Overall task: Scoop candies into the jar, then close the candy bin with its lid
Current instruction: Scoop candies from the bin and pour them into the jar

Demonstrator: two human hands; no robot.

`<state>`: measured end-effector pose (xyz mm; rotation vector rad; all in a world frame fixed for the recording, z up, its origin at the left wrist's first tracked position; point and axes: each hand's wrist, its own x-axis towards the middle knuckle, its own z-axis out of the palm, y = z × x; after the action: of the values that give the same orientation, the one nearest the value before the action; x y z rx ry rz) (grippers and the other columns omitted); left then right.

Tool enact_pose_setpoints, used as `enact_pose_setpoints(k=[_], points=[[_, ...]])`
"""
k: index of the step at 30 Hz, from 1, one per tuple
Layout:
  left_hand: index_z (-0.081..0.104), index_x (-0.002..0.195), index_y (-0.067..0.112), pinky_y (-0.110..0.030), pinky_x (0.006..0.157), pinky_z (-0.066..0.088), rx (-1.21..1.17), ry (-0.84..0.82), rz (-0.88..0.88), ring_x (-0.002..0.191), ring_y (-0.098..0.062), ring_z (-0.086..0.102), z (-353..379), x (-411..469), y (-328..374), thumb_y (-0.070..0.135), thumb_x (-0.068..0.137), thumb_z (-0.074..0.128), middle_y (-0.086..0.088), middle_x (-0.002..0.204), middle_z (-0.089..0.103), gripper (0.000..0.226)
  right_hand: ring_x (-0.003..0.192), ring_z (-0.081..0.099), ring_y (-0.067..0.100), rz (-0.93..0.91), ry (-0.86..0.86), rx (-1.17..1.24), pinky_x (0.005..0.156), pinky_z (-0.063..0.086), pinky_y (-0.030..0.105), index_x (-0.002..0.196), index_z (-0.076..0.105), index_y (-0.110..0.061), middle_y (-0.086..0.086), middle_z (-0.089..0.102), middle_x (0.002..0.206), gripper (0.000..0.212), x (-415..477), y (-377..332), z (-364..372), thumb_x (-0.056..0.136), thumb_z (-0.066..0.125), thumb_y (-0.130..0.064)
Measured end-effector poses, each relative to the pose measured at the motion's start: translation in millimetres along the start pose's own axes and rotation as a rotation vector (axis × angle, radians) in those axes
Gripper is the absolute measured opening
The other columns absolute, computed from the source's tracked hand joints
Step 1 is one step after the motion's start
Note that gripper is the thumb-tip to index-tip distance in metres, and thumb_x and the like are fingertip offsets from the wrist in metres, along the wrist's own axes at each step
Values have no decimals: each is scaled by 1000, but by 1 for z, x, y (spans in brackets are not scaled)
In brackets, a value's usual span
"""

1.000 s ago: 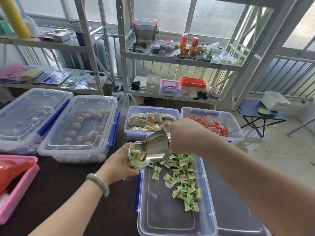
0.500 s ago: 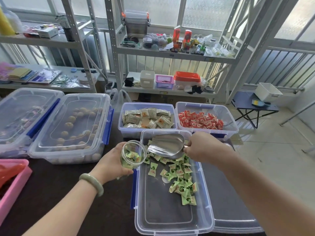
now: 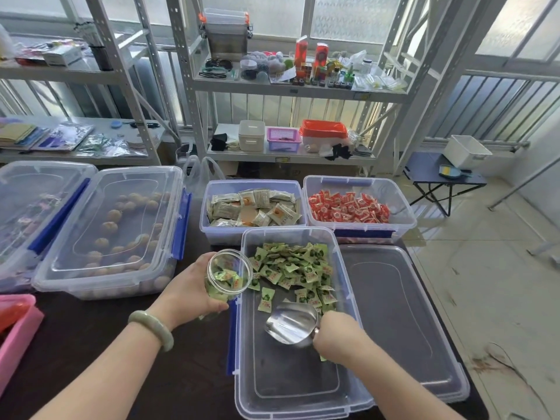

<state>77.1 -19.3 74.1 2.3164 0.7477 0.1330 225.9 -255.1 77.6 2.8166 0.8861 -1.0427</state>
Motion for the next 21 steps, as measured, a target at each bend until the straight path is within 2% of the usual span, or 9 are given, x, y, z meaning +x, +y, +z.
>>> enact_pose_setpoints(k=[3, 5, 7, 10, 12, 14, 16, 19, 21], points=[[35, 128, 38, -11, 71, 32, 7, -6, 3, 92, 2, 49, -1, 0, 0, 32, 49, 88, 25, 96, 50, 95, 73, 51, 26, 22, 2, 39, 61, 39, 27, 59, 38, -17, 0, 48, 65, 27, 4, -2, 13, 84, 45, -10], [35, 128, 38, -12, 72, 32, 7, -15, 5, 92, 2, 49, -1, 1, 1, 32, 49, 88, 26, 96, 51, 95, 78, 56, 25, 38, 11, 67, 63, 40, 27, 69, 52, -14, 5, 65, 85, 18, 8, -5, 20, 86, 46, -12], [35, 128, 38, -8, 70, 33, 16, -22, 4, 89, 5, 49, -1, 2, 1, 32, 48, 87, 28, 94, 51, 95, 83, 58, 25, 61, 30, 103, 65, 43, 27, 85, 59, -11, 10, 68, 104, 13, 13, -9, 25, 89, 46, -14], [35, 125, 42, 1, 65, 34, 38, -21, -8, 78, 16, 49, -2, 2, 1, 34, 46, 86, 34, 88, 50, 94, 91, 61, 26, 96, 46, 171, 69, 47, 27, 73, 48, -14, 6, 67, 95, 17, 21, -16, 34, 89, 49, -16], [34, 124, 46, 2, 61, 36, 39, -32, -18, 74, 21, 48, -2, 2, 0, 36, 46, 85, 34, 87, 51, 94, 95, 62, 28, 118, 66, 221, 70, 45, 25, 81, 56, -13, 6, 67, 96, 11, 28, -21, 38, 89, 49, -16], [32, 124, 47, -1, 60, 36, 41, -41, -26, 76, 19, 49, -2, 2, 0, 38, 45, 84, 34, 89, 52, 95, 101, 63, 28, 131, 80, 281, 67, 39, 24, 85, 55, -14, 9, 68, 107, 8, 36, -26, 42, 89, 50, -18], [32, 125, 47, 0, 63, 34, 42, -42, -34, 79, 14, 51, -2, 3, -1, 39, 45, 84, 34, 90, 52, 96, 102, 63, 29, 148, 103, 344, 66, 37, 23, 87, 57, -14, 11, 68, 109, 8, 44, -32, 44, 89, 51, -18], [32, 126, 46, 1, 66, 33, 35, -42, -37, 85, 6, 51, -1, 4, -3, 38, 46, 84, 31, 93, 52, 96, 105, 62, 30, 193, 129, 418, 67, 37, 23, 101, 62, -5, 13, 68, 111, 21, 59, -42, 46, 89, 52, -18], [33, 127, 45, 2, 67, 32, 27, -43, -35, 86, 6, 51, 0, 5, -4, 36, 46, 84, 30, 94, 52, 96, 105, 62, 31, 212, 127, 477, 68, 37, 24, 102, 62, -3, 13, 68, 111, 22, 69, -50, 47, 89, 52, -18]])
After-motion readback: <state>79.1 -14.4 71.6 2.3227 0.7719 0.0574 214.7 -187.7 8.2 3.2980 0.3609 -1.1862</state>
